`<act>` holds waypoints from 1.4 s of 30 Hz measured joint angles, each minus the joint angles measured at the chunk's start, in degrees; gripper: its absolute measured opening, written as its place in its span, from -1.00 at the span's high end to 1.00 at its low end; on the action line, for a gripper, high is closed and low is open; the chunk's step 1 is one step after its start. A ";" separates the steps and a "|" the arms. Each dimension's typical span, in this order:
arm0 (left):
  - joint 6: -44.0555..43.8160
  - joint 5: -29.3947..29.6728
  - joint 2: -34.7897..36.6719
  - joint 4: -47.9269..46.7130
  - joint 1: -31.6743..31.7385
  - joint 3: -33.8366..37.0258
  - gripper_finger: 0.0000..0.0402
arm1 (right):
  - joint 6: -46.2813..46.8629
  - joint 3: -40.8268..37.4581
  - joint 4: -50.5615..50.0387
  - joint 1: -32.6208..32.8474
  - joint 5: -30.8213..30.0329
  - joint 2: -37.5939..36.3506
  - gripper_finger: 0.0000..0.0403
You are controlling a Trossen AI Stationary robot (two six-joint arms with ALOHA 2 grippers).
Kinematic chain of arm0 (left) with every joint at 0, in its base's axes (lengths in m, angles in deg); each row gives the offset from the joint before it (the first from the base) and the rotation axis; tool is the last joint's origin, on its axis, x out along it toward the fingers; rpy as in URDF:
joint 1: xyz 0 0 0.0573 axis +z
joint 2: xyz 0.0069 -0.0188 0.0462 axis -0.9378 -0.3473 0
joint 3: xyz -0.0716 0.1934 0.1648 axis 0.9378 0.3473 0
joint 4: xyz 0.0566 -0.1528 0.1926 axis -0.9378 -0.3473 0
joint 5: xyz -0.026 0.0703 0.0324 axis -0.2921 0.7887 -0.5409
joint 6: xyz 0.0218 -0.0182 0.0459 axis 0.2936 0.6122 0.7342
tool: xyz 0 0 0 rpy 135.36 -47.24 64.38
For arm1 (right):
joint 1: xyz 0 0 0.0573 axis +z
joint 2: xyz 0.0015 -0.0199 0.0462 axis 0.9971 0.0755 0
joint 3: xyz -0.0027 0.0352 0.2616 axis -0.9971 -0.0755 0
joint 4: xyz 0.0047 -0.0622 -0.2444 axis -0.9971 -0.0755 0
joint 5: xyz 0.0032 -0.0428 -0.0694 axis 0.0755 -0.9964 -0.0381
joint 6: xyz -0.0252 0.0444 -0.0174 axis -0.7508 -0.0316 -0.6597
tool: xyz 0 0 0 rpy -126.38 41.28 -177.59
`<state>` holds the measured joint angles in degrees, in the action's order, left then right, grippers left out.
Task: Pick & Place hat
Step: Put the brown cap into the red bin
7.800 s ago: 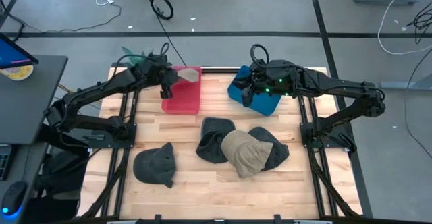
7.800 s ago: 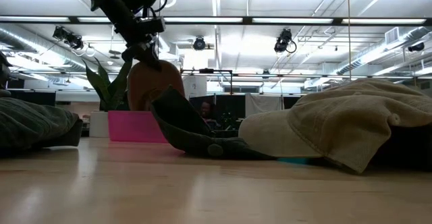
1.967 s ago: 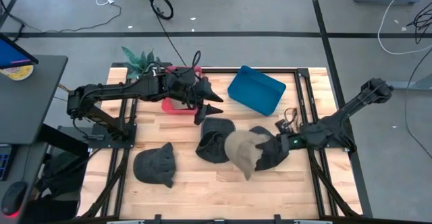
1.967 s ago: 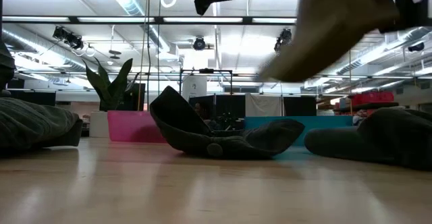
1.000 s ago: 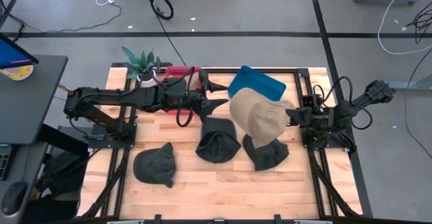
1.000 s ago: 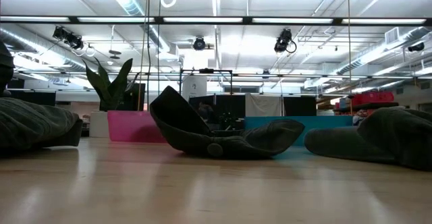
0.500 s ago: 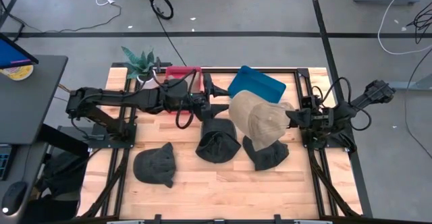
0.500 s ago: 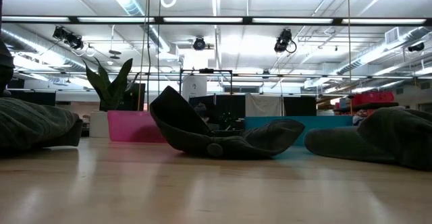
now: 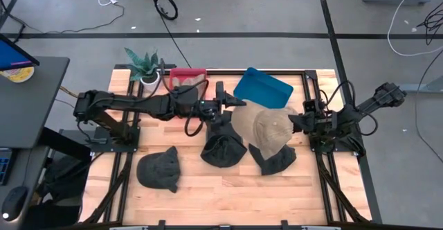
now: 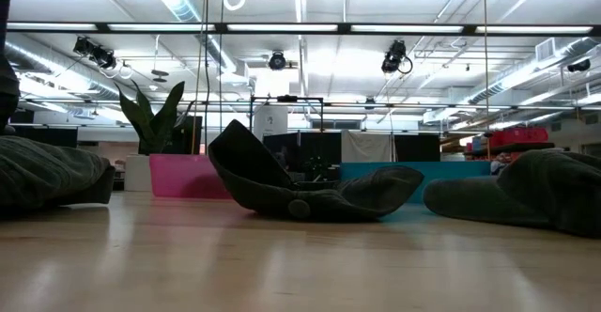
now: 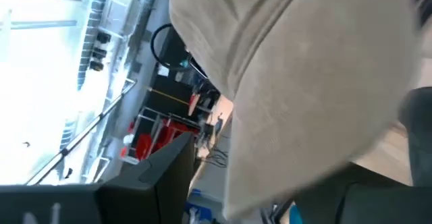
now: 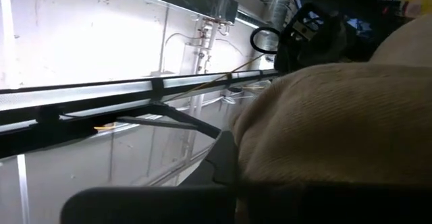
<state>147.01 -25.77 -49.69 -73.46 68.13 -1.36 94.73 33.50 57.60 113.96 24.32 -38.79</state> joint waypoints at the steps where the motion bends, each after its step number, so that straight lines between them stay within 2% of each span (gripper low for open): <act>1: 0.15 0.36 -0.02 -0.10 -0.02 0.00 -0.10 | 0.04 0.00 0.06 0.00 -0.02 0.14 1.00; 6: -1.97 0.83 -0.02 0.61 0.00 0.00 -0.08 | 1.80 0.02 0.15 0.00 0.85 0.83 1.00; 9: -4.31 2.53 0.03 2.51 -0.26 0.00 0.01 | 2.98 0.02 0.16 0.00 1.51 1.29 1.00; 13: -4.53 3.93 0.03 3.05 -0.72 0.00 0.25 | 2.87 0.02 0.39 0.00 3.24 1.43 0.99; 21: -4.36 4.07 0.03 2.86 -3.04 0.00 0.90 | 1.88 0.02 0.55 0.00 3.39 1.43 0.98; 25: -4.32 5.77 0.03 2.90 -3.92 0.00 0.91 | -0.10 0.02 1.80 0.00 4.28 1.43 0.90; 29: -4.32 10.19 0.03 2.92 -4.26 0.00 0.89 | -0.47 0.02 2.94 0.00 4.42 1.41 0.67; 35: -4.54 14.68 0.03 3.17 -4.26 0.00 0.94 | 0.13 0.02 3.09 0.00 4.43 1.39 0.13; 42: -9.78 26.19 1.79 6.94 -4.19 0.00 0.94 | -2.44 0.02 3.47 0.00 3.98 1.39 -0.44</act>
<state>137.23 0.42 -47.90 -66.52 63.94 -1.36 92.28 33.52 61.07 113.96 28.30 -37.40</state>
